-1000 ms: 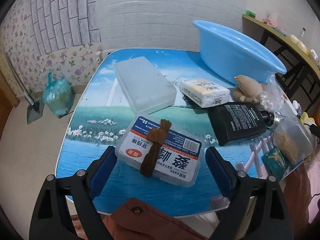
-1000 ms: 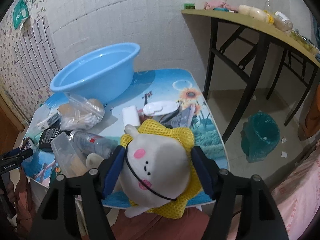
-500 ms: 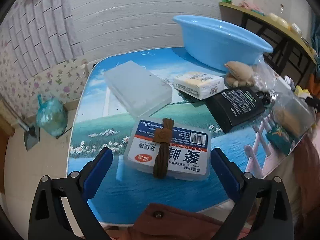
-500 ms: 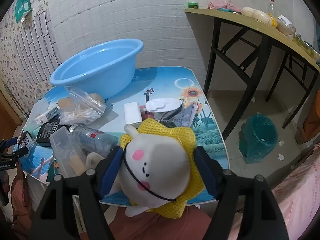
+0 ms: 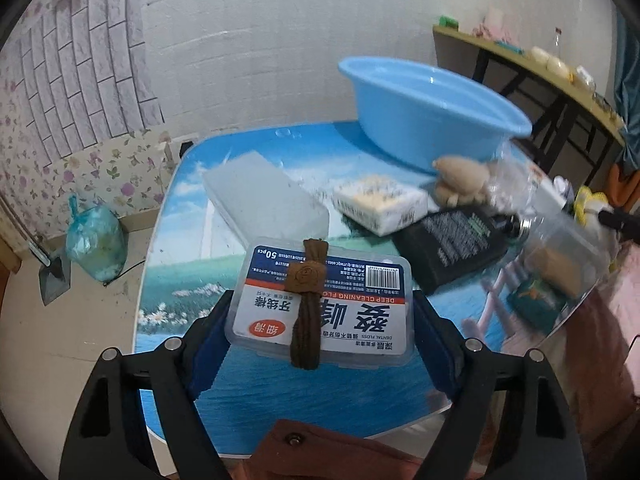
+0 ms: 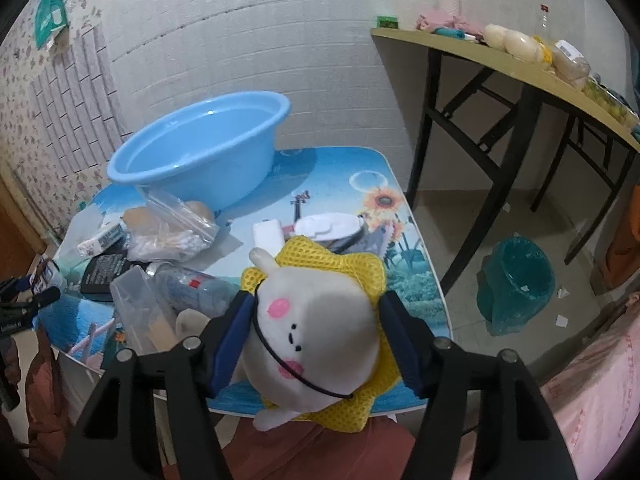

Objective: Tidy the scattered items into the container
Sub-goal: 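Carry both held items over the blue basin and open both grippers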

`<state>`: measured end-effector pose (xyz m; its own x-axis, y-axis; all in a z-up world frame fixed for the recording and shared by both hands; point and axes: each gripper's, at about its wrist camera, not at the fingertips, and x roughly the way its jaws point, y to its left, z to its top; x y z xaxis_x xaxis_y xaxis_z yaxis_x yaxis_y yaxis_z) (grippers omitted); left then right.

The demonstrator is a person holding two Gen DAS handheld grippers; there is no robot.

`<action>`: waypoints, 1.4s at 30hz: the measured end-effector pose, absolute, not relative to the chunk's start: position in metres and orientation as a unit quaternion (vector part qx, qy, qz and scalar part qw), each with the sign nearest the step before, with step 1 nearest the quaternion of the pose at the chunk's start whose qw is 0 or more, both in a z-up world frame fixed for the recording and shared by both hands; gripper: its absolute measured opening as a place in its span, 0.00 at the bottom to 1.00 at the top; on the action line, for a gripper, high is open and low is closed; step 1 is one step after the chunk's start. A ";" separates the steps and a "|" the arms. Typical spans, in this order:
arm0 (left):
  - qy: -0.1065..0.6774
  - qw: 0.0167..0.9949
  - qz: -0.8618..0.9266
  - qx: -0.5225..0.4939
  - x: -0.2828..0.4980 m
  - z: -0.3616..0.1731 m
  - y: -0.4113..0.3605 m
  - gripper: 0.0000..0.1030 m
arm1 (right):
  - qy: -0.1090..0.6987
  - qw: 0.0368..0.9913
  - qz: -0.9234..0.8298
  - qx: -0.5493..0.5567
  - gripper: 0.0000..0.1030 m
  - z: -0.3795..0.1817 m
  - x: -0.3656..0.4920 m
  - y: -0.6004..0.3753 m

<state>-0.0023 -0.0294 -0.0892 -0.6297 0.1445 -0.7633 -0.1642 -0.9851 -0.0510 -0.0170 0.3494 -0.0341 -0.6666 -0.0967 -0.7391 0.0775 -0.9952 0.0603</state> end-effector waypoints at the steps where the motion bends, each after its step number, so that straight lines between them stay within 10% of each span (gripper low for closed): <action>1: 0.010 0.085 0.904 -0.420 -0.001 -0.088 -0.030 0.80 | -0.009 0.053 -0.911 0.409 0.64 -0.036 -0.018 0.347; 21: 0.004 0.079 0.905 -0.418 -0.006 -0.081 -0.027 0.80 | 0.044 0.067 -0.898 0.432 0.83 -0.054 -0.012 0.333; 28: 0.004 0.075 0.908 -0.411 -0.004 -0.072 -0.027 0.80 | 0.008 0.068 -0.903 0.425 0.62 -0.050 -0.014 0.349; 42: 0.007 0.091 0.922 -0.376 -0.025 -0.026 -0.008 0.80 | -0.020 0.123 -0.931 0.344 0.61 0.009 -0.022 0.333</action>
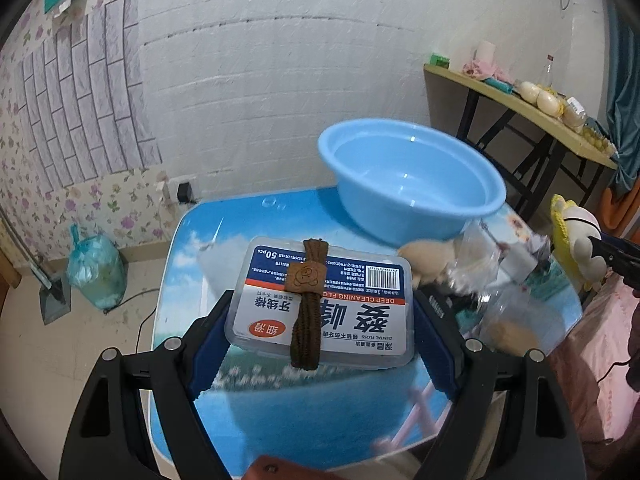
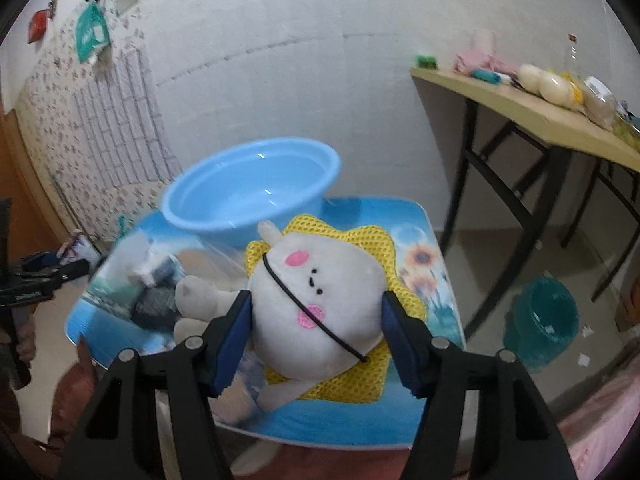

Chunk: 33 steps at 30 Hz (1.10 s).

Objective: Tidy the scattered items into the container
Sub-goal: 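Carry both held items over the blue basin and open both grippers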

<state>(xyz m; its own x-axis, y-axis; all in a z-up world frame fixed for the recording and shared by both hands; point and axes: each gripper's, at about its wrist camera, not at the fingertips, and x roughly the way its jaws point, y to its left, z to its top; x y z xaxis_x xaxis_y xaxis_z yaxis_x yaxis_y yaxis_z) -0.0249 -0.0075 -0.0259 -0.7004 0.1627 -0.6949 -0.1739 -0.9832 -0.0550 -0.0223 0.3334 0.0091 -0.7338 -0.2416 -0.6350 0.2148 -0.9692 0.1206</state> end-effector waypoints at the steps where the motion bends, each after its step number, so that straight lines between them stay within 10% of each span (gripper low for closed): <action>1: 0.008 0.093 0.923 -0.373 -0.029 -0.023 -0.004 0.80 | -0.017 0.131 -0.931 0.339 0.61 0.012 -0.025 0.328; 33: 0.043 0.173 0.906 -0.385 -0.153 -0.029 0.092 0.81 | 0.012 0.204 -0.922 0.328 0.65 0.013 -0.146 0.269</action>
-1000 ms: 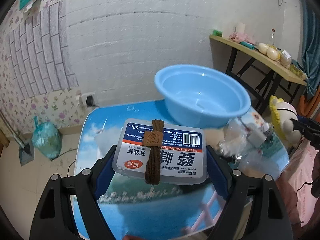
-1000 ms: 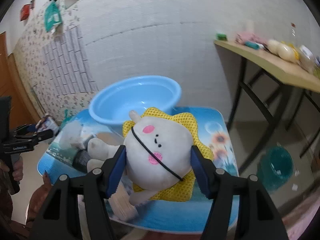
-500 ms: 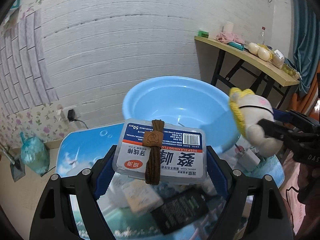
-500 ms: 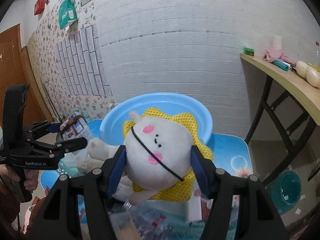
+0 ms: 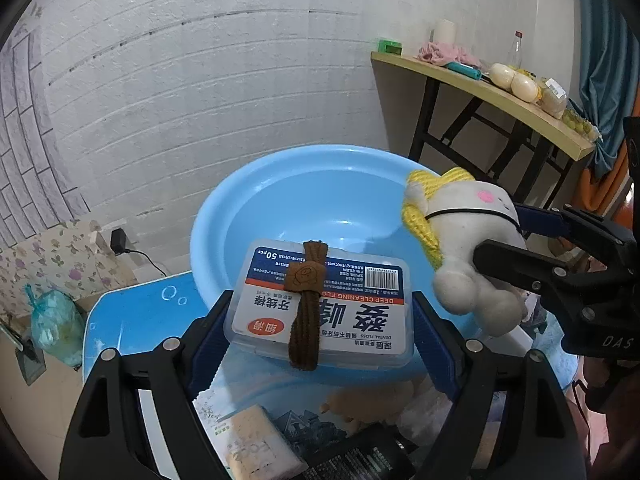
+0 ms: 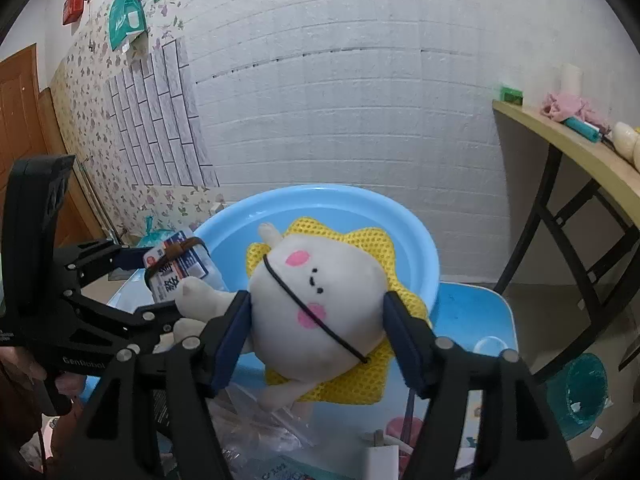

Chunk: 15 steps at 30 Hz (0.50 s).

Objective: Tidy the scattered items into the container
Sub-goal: 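Carry both held items over the blue basin and open both grippers, then move the left gripper to the black shampoo bottle while the right grasps the clear toothpick container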

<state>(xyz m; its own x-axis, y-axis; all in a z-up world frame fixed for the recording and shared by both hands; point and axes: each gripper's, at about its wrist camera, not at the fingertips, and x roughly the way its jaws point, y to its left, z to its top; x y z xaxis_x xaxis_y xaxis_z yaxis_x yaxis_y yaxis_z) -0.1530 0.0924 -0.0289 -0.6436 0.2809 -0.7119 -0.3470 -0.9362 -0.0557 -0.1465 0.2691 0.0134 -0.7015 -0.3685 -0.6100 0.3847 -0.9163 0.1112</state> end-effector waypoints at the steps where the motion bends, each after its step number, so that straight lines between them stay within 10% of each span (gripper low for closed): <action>1: 0.044 0.173 0.905 -0.385 -0.153 -0.030 0.093 0.82 | 0.012 0.204 -0.922 0.330 0.66 0.014 -0.149 0.268; 15: 0.037 0.156 0.914 -0.373 -0.133 -0.020 0.075 0.89 | 0.010 0.213 -0.928 0.305 0.68 0.029 -0.140 0.263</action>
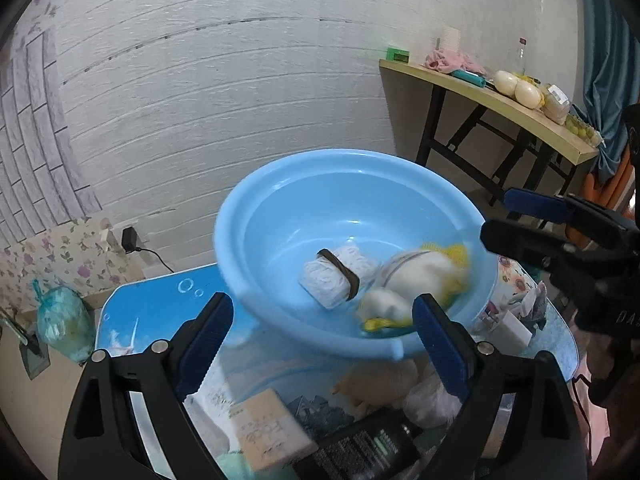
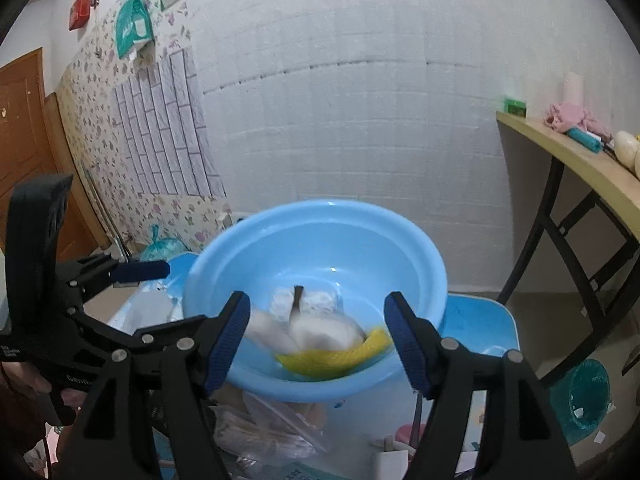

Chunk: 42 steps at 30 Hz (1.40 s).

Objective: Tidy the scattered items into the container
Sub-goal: 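Move the left gripper to the black shampoo bottle while the right grasps the clear toothpick container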

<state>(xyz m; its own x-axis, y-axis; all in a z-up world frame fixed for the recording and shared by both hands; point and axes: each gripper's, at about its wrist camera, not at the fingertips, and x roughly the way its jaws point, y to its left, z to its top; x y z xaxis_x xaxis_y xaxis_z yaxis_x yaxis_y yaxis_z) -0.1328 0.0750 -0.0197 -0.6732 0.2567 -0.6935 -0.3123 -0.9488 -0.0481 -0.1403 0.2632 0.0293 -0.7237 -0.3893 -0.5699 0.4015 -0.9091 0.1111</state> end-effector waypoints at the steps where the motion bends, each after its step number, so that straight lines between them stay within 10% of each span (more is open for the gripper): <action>1: 0.036 0.152 0.915 -0.372 -0.130 -0.019 0.072 0.89 | 0.012 0.213 -0.929 0.303 0.68 0.031 -0.138 0.262; 42: -0.020 0.080 0.898 -0.432 -0.011 -0.064 0.003 1.00 | -0.015 0.192 -0.899 0.394 0.68 -0.030 -0.010 0.286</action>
<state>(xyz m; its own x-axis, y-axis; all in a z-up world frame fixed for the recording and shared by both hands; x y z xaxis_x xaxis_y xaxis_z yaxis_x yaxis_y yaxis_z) -0.0106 0.0033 -0.0636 -0.6140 0.1614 -0.7726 -0.1273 -0.9863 -0.1049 -0.0095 0.2858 -0.0304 -0.6157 -0.3571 -0.7024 0.3333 -0.9258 0.1785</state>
